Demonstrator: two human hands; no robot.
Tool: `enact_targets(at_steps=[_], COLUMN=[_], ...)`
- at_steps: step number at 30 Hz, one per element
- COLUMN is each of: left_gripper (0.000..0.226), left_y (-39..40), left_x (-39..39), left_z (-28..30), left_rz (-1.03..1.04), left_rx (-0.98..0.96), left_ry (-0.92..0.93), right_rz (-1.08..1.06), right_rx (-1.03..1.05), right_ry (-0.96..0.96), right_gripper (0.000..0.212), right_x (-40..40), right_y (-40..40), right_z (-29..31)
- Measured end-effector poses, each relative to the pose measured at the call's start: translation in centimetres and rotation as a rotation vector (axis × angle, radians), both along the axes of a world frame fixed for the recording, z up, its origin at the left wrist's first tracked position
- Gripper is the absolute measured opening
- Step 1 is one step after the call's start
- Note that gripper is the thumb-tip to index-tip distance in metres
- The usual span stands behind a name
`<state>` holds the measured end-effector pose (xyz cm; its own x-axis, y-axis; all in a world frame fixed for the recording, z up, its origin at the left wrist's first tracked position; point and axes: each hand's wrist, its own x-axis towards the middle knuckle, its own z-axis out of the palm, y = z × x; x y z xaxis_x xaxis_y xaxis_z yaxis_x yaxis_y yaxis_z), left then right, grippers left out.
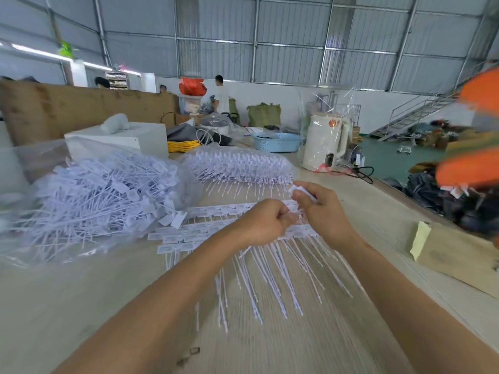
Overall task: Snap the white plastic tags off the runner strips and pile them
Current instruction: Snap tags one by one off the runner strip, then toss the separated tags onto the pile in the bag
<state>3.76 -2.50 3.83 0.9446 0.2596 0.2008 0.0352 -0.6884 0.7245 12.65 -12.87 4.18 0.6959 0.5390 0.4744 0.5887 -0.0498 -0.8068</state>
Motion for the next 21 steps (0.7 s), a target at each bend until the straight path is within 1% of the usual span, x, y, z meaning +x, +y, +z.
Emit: enact_targets(at_steps=[2, 4, 7, 9, 11, 14, 17, 19, 21], left_gripper=[0.03, 0.032, 0.034, 0.028, 0.024, 0.023, 0.026, 0.029, 0.026], left_y=[1.2, 2.7, 5.2, 6.9, 8.6, 11.1, 13.7, 15.7, 17.8], left_x=[-2.1, -4.9, -9.9, -13.4, -16.9, -21.5, -24.6, -25.2, -24.5], left_z=[-0.3, -0.4, -0.4, -0.3, -0.4, -0.8, -0.7, -0.3, 0.1], left_rz=[0.032, 0.083, 0.203, 0.28, 0.364, 0.475, 0.596, 0.693, 0.788], left_rx=[0.052, 0.114, 0.217, 0.255, 0.295, 0.373, 0.456, 0.519, 0.569], left_ry=[-0.041, -0.055, -0.087, -0.116, -0.117, -0.055, -0.003, 0.03, 0.101], right_rz=[0.015, 0.067, 0.175, 0.271, 0.359, 0.457, 0.516, 0.503, 0.449], right_rx=[-0.035, -0.052, -0.067, -0.067, -0.116, -0.176, -0.224, -0.244, -0.295], right_ry=[-0.013, -0.057, -0.078, -0.078, -0.086, -0.103, -0.149, -0.185, -0.2], right_gripper=[0.026, 0.027, 0.025, 0.027, 0.031, 0.038, 0.038, 0.034, 0.032], right_x=[-1.2, -3.1, -6.8, -9.2, -11.9, -15.6, -18.2, -18.8, -18.4], right_y=[1.3, 3.3, 7.0, 9.8, 12.6, 16.8, 20.2, 22.1, 23.8], right_z=[0.0, 0.1, 0.1, 0.0, -0.3, -0.8, -0.9, -0.6, -0.5])
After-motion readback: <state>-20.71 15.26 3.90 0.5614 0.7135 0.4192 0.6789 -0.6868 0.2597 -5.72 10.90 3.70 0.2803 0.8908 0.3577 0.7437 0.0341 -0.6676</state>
